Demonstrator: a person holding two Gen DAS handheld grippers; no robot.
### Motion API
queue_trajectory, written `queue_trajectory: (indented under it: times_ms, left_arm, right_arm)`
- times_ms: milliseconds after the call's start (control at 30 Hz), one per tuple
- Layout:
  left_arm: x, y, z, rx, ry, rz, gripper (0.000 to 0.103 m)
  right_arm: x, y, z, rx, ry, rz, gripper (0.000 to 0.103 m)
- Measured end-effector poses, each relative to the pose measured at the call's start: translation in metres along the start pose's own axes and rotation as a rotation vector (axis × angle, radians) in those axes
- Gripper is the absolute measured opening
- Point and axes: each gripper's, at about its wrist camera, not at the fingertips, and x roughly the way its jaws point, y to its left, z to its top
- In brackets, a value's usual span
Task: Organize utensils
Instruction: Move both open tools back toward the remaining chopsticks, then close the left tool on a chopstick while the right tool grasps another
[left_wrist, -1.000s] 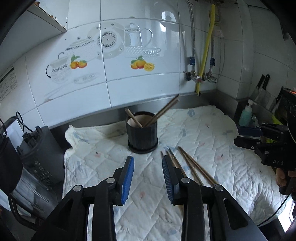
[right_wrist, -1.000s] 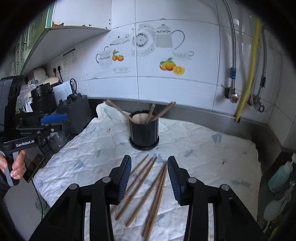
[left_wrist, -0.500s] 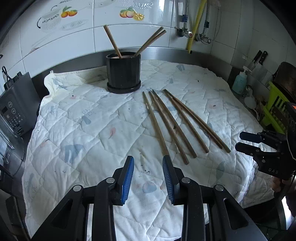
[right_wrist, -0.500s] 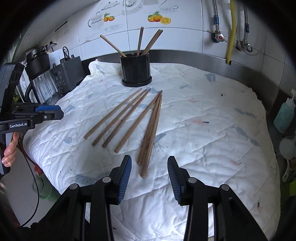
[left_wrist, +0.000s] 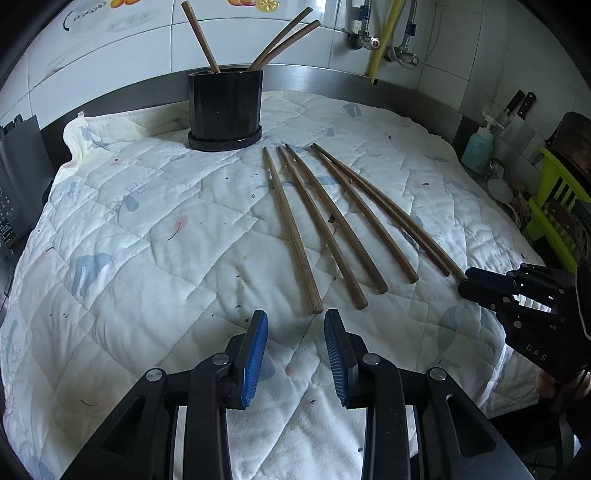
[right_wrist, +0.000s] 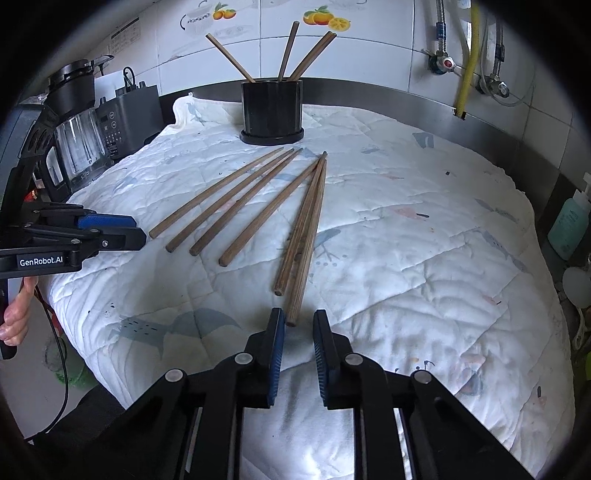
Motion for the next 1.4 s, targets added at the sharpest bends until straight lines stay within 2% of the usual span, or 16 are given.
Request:
queue_trajectory:
  times_ms: [300, 367, 600, 800, 867, 1000, 1233, 1400]
  left_arm:
    - [0.015, -0.01, 0.007, 0.023, -0.031, 0.04, 0.031]
    - [0.018, -0.01, 0.01, 0.027, -0.039, 0.052, 0.027]
    - [0.025, -0.01, 0.013, 0.025, -0.062, 0.073, 0.026]
    - [0.029, -0.009, 0.015, 0.006, -0.076, 0.079, 0.02]
    - [0.029, -0.007, 0.016, 0.0, -0.074, 0.076, 0.014]
    - [0.027, -0.001, 0.02, -0.01, -0.066, 0.057, 0.008]
    - [0.011, 0.005, 0.029, -0.004, -0.095, 0.06, 0.007]
    - [-0.007, 0.004, 0.04, 0.02, -0.117, 0.064, 0.007]
  right_arm:
    - [0.002, -0.011, 0.003, 0.032, -0.006, -0.016, 0.015]
    - [0.003, -0.013, 0.003, 0.042, -0.009, -0.008, 0.015]
    - [0.009, -0.015, 0.006, 0.071, -0.026, 0.014, 0.015]
    - [0.014, -0.011, 0.008, 0.072, -0.061, 0.004, 0.015]
    - [0.015, -0.011, 0.01, 0.073, -0.066, -0.001, 0.014]
    - [0.014, -0.012, 0.013, 0.081, -0.061, -0.006, 0.011]
    - [-0.002, -0.018, 0.024, 0.076, -0.097, -0.024, 0.009]
    - [-0.019, -0.022, 0.044, 0.062, -0.14, -0.043, 0.009]
